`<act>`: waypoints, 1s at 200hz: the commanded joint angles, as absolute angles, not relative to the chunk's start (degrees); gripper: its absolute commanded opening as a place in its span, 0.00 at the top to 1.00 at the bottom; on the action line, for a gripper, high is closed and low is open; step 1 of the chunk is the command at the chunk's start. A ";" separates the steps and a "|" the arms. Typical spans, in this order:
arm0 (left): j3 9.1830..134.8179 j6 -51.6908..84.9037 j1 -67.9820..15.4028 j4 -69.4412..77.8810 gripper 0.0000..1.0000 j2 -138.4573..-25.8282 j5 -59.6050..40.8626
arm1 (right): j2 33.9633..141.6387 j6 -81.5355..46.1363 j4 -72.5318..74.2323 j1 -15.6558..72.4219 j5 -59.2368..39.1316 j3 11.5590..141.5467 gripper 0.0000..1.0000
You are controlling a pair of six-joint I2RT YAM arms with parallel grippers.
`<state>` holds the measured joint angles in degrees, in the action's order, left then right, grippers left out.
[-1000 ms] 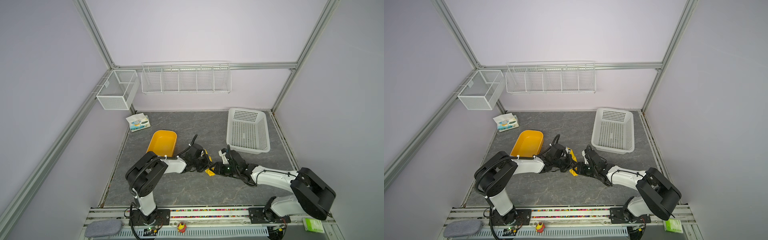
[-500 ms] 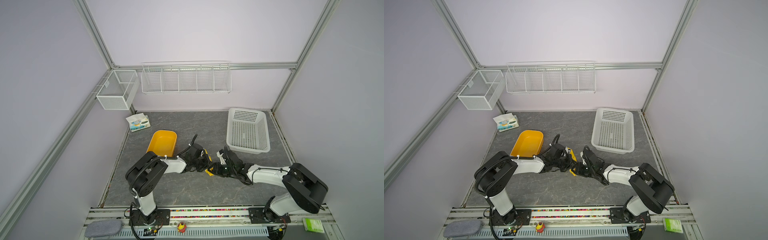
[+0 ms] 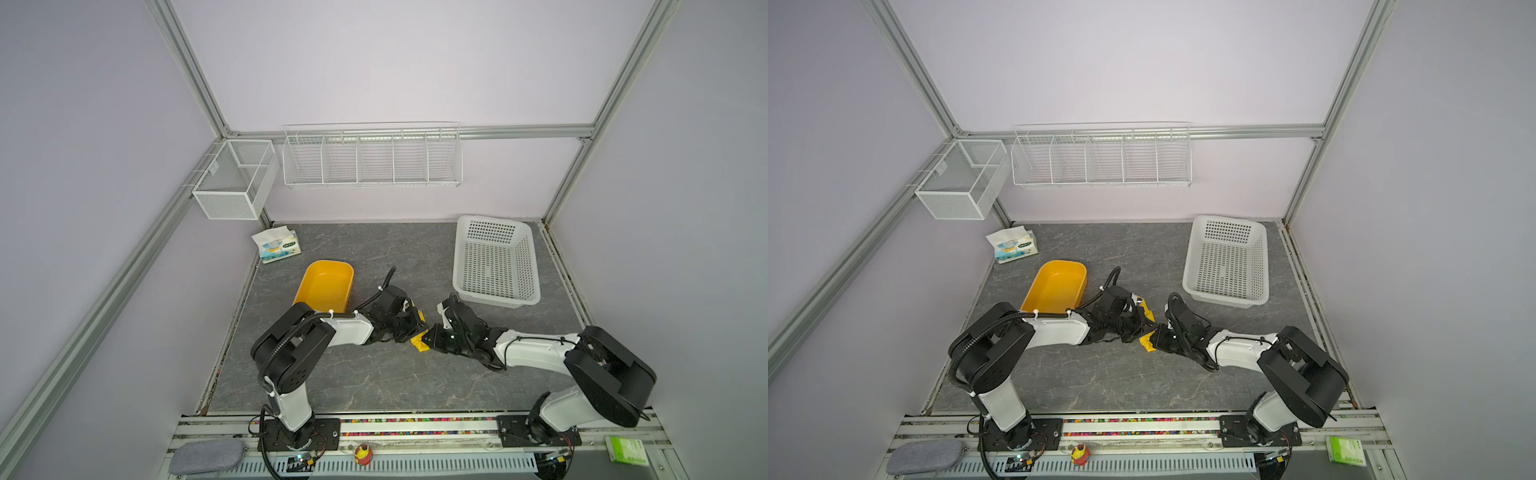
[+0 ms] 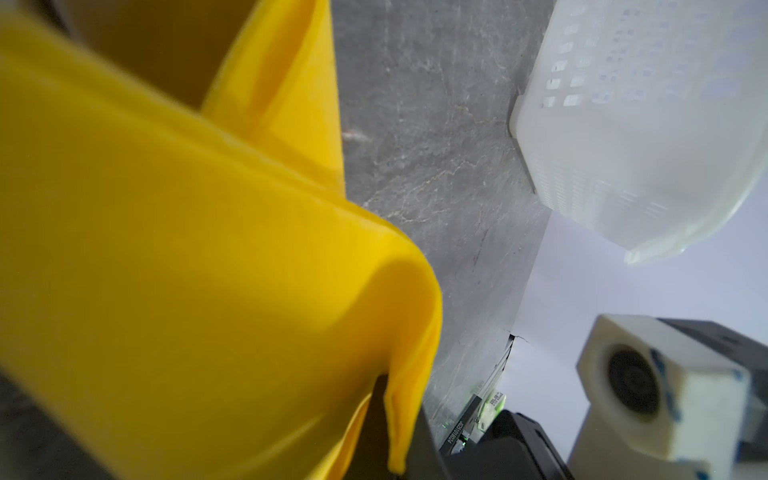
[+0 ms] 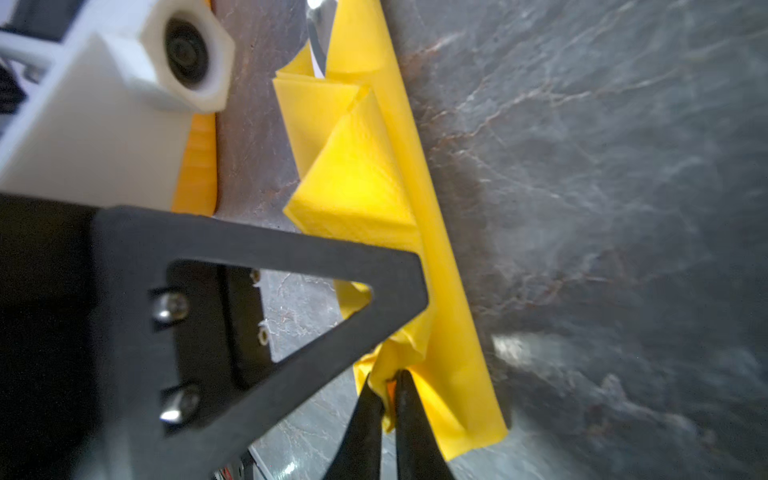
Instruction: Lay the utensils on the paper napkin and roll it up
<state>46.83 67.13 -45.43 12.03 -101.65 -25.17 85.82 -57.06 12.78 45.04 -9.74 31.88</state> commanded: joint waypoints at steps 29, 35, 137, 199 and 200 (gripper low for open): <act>49.70 64.14 -45.75 8.37 0.74 -100.28 -25.09 | 84.64 -57.80 9.17 44.84 -6.86 29.24 0.92; 49.92 63.63 -45.77 7.69 0.72 -99.86 -24.90 | 84.79 -57.78 9.10 44.83 -6.86 29.14 0.92; 48.89 58.10 -45.48 1.32 0.77 -98.31 -22.06 | 84.71 -56.96 8.13 44.88 -6.85 28.87 0.90; 48.55 57.66 -45.07 1.33 0.85 -101.39 -21.15 | 80.43 -55.53 7.52 44.89 -10.08 30.22 0.72; 48.49 57.66 -45.08 1.37 0.85 -101.41 -21.17 | 80.43 -55.45 7.58 44.86 -10.18 30.32 0.72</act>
